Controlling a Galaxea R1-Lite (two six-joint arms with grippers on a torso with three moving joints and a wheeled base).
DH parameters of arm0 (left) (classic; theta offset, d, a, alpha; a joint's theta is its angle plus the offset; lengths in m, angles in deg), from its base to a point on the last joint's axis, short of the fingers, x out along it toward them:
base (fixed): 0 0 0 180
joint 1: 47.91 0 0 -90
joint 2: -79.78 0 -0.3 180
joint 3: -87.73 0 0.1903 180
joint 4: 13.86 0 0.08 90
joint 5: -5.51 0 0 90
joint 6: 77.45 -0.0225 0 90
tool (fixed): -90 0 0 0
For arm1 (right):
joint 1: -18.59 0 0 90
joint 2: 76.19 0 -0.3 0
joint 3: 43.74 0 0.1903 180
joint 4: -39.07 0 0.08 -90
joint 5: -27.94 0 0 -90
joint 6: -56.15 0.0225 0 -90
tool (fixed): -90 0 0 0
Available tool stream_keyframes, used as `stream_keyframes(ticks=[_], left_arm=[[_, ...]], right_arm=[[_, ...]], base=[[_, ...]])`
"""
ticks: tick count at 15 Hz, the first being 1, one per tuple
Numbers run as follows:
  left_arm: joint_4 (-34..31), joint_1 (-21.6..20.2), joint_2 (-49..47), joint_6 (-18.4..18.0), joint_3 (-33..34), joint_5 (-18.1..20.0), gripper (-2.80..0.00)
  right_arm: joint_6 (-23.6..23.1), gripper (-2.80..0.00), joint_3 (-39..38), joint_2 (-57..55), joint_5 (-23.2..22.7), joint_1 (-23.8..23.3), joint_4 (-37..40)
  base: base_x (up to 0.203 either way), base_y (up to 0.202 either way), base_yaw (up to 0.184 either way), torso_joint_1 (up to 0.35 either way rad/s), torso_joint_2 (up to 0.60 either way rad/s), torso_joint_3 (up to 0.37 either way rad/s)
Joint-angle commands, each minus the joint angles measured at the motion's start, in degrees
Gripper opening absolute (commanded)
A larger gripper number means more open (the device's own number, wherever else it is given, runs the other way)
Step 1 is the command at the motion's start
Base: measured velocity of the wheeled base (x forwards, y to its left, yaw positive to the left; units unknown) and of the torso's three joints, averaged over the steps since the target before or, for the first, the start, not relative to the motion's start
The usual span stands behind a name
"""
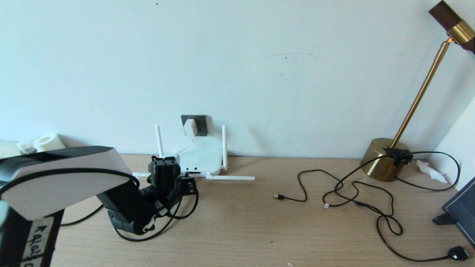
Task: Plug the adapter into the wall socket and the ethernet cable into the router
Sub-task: Plug cable into router interface
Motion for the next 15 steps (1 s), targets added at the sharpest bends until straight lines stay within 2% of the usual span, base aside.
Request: stream_keyframes(ticks=[1,15], left_arm=[[0.5,0.0,0.2,0.1,0.1,-0.3,-2.8],[0.5,0.5,1.0,-0.6,1.3,-0.5,-2.8]], right_arm=[[0.0,0.0,0.0,0.0,0.0,0.0,0.0],[0.0,0.0,0.0,0.0,0.0,0.0,0.1]], base=[[0.0,0.0,0.0,0.0,0.0,0.0],[0.0,0.0,0.0,0.0,0.0,0.0]])
